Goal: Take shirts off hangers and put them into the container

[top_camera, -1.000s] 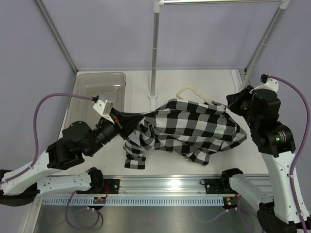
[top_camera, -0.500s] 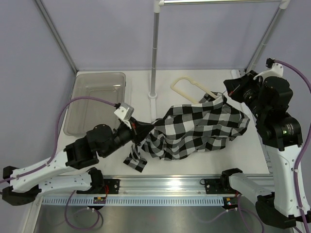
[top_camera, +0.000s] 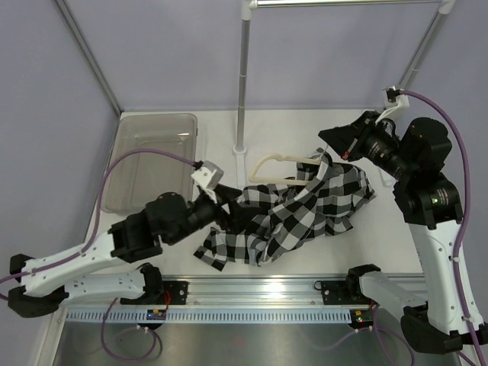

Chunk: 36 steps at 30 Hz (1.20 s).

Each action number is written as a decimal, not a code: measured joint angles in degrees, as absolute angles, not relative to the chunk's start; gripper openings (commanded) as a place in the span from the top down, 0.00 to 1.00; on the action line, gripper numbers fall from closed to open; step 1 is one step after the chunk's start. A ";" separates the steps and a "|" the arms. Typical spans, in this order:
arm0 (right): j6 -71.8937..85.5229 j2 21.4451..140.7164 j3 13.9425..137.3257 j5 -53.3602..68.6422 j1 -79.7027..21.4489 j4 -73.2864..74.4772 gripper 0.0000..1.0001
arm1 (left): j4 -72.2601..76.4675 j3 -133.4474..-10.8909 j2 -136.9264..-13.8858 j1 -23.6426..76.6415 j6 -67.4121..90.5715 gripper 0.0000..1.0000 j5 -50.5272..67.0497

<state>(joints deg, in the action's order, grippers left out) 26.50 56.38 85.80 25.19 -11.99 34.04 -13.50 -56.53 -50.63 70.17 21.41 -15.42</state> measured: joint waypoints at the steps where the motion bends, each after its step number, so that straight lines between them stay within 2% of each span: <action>1: 26.33 56.34 85.25 26.30 -11.97 33.06 1.00 | -13.87 -56.53 -48.40 70.19 21.26 0.21 -15.35; 6: 25.65 57.32 83.09 32.82 -11.99 28.80 1.00 | -14.17 -56.88 -37.45 70.24 20.93 0.22 -12.71; 11: 23.64 58.39 82.17 37.56 -11.99 27.81 1.00 | -14.63 -60.90 -34.37 70.24 20.75 0.21 -10.44; 18: 20.45 58.92 81.82 40.23 -12.43 29.39 1.00 | -14.70 -71.33 -44.73 70.24 19.25 0.21 -7.31; 25: 18.61 59.40 81.82 40.21 -13.39 30.17 1.00 | -15.75 -75.00 -56.73 70.30 17.91 0.22 -6.09; 28: 18.04 59.40 81.82 40.16 -13.52 30.85 1.00 | -17.61 -75.00 -58.54 70.30 17.63 0.27 -6.15; 36: 17.21 59.40 81.82 40.10 -13.52 32.21 1.00 | -18.13 -75.16 -56.53 70.30 17.02 0.30 -6.70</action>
<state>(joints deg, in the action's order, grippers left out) 17.21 59.40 81.82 40.10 -13.52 32.21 -18.13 -75.16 -56.53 70.30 17.02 -6.70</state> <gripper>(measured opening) 0.034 0.718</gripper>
